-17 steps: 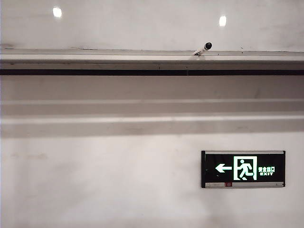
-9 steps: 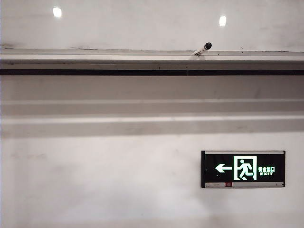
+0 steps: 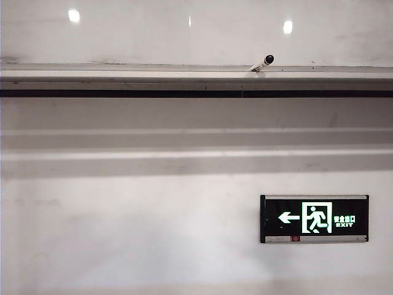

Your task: Take a marker from the whiteboard tray, write "Hi!" on the whiteboard, and then put the marker back vertically into the whiteboard tray.

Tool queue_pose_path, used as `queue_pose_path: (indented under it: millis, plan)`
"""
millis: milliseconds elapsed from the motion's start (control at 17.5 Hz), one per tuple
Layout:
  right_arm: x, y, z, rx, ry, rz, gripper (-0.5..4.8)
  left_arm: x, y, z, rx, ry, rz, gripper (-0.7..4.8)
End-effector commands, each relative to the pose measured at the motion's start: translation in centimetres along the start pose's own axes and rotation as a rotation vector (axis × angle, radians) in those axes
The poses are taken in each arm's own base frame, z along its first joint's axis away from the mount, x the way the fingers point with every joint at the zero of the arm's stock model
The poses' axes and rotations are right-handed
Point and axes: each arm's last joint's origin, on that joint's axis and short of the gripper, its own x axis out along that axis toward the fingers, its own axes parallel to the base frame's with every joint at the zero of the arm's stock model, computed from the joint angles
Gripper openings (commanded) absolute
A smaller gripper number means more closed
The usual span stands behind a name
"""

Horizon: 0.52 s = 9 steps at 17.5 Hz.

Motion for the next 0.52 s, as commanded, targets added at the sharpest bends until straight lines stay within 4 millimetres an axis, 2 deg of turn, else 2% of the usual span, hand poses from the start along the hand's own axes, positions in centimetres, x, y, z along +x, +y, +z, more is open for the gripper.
queue_pose_path:
  millis: [57,286,515]
  plan:
    - [-0.1,0.0,0.2,0.006,-0.017,0.000,0.63,-0.2,1.1,-1.7,0.027,-0.078,0.090,-0.07]
    - [-0.1,0.0,0.2,0.006,-0.015,-0.001,0.63,0.5,2.7,-4.6,0.053,-0.089,0.153,-0.07]
    - [-0.1,0.0,0.2,0.006,-0.016,0.000,0.63,0.8,4.0,-7.6,0.043,-0.001,0.266,-0.07]
